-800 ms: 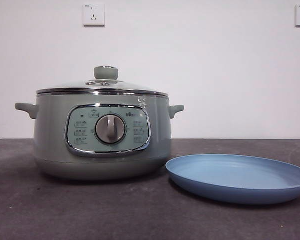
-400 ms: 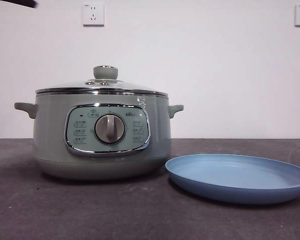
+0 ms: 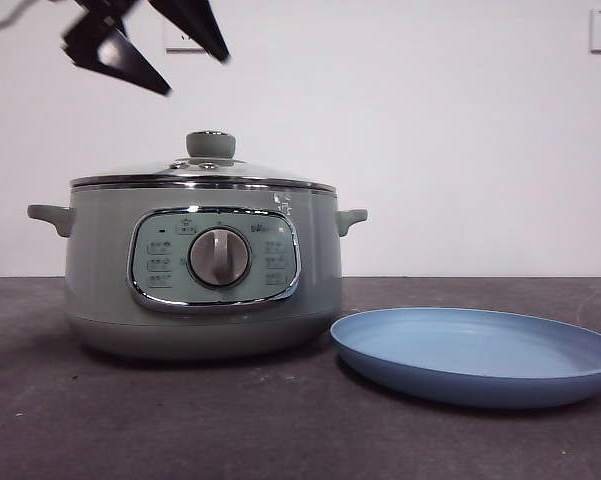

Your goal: Take the potato out from the steamer,put the potato on the plate,close the lid

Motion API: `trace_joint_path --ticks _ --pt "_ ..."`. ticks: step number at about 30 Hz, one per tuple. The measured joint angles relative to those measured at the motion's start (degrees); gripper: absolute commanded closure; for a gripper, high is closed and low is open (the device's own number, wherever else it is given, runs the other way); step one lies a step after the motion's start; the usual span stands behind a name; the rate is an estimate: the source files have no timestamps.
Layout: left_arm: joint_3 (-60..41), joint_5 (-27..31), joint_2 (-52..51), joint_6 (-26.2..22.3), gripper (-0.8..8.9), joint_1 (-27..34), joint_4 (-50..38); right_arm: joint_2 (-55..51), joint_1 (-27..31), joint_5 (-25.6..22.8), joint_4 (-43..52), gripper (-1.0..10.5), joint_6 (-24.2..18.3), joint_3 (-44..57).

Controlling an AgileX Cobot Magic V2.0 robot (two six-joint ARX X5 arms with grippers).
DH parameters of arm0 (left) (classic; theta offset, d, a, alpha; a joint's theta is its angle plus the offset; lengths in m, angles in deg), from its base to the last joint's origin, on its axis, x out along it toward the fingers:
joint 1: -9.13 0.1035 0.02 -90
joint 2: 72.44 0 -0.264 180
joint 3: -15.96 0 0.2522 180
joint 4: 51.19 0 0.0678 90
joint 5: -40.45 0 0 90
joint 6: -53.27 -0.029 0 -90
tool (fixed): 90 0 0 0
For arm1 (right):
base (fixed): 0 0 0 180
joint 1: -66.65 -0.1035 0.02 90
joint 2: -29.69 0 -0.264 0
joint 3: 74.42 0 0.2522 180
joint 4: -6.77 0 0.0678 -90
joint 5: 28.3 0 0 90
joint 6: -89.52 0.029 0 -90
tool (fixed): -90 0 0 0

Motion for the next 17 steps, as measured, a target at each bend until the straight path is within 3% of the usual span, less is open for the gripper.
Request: trace_joint_path --ticks 8,17 --pt "1.44 3.3 8.52 -1.53 1.83 -1.81 -1.86 0.02 0.0 0.0 0.0 2.9 0.0 0.0" --pt "1.44 4.48 9.11 -1.55 2.25 -2.49 1.25 0.0 0.0 -0.02 0.02 2.9 0.0 0.0"
